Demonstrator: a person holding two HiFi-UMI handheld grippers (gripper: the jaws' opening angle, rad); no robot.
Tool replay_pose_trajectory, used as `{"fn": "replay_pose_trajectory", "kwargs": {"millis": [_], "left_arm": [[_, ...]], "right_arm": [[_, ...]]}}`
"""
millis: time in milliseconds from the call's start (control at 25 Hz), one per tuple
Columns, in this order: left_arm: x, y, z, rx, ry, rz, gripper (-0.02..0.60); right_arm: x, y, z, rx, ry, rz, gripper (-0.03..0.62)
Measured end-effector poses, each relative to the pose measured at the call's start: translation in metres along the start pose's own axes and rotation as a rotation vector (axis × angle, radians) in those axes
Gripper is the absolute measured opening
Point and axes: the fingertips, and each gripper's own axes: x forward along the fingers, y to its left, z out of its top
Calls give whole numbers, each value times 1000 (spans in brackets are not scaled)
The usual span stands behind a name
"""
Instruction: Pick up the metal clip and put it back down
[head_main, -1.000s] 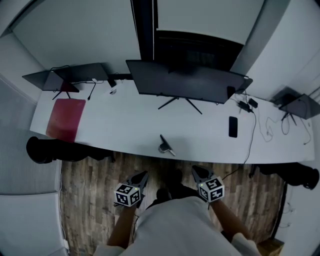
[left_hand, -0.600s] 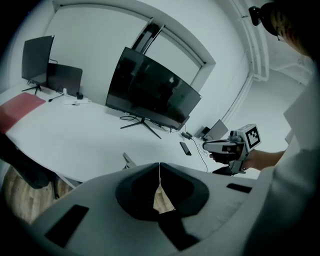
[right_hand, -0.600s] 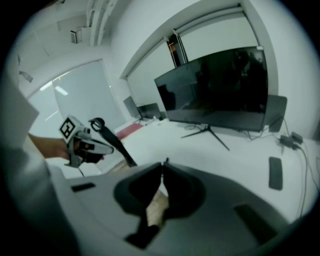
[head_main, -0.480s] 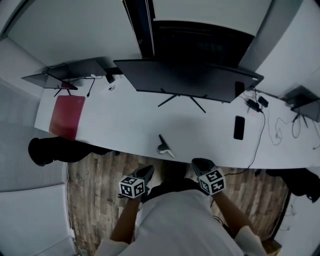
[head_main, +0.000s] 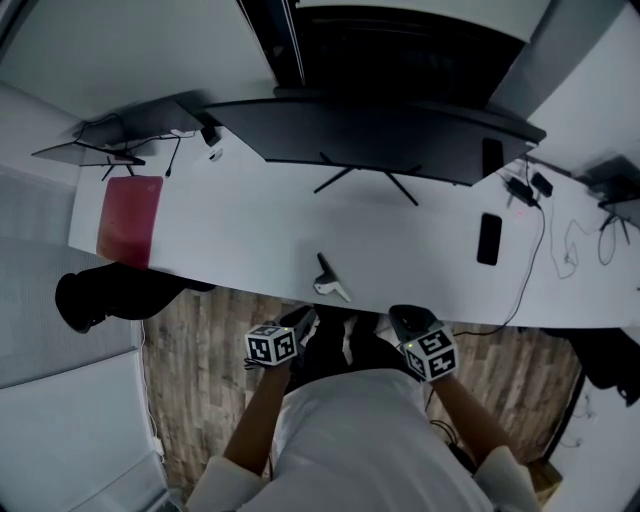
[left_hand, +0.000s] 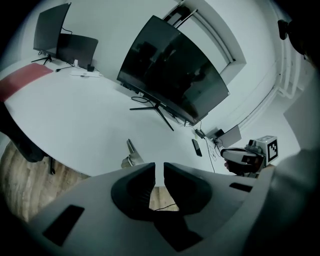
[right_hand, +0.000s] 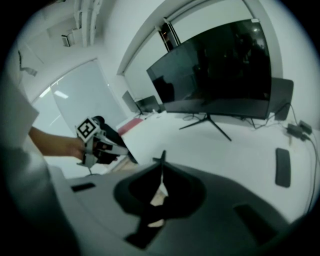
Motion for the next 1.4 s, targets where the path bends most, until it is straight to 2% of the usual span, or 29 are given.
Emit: {"fn": "replay_pose_trajectory", "kwargs": {"millis": [80,240,400,680,760,1000,1120,1200,1320,1400], "left_arm": [[8,8,-1,-24,23,12,96],[26,25,0,-98,44,18,100],[47,44,-8,-194,71,-8,117],[82,64,-18,-261,138,-19,129],[88,64,-23,-281,156,-38,150],[107,62,-24,-307,182,-103,156],[116,60,-25,-350,190,-147,156],[120,60,-26,-382,193,-167,137],[124,62,-26,-404,199,-171,65],[126,62,-28,-419,207,-177,49]], "right_arm": [[4,-1,-2,10,9,-2,34],[12,0,-2,30,21,-16,34],[20,3,3,55,29,-41,34],[33,9,2,60,83,-71,34],[36,11,3,65,91,-80,34],[43,15,0,82,122,-102,34],[44,14,-1,89,135,-116,34],[46,13,-1,93,140,-126,34],[47,11,-1,104,145,-137,34],[48,10,-1,111,147,-144,34]]}}
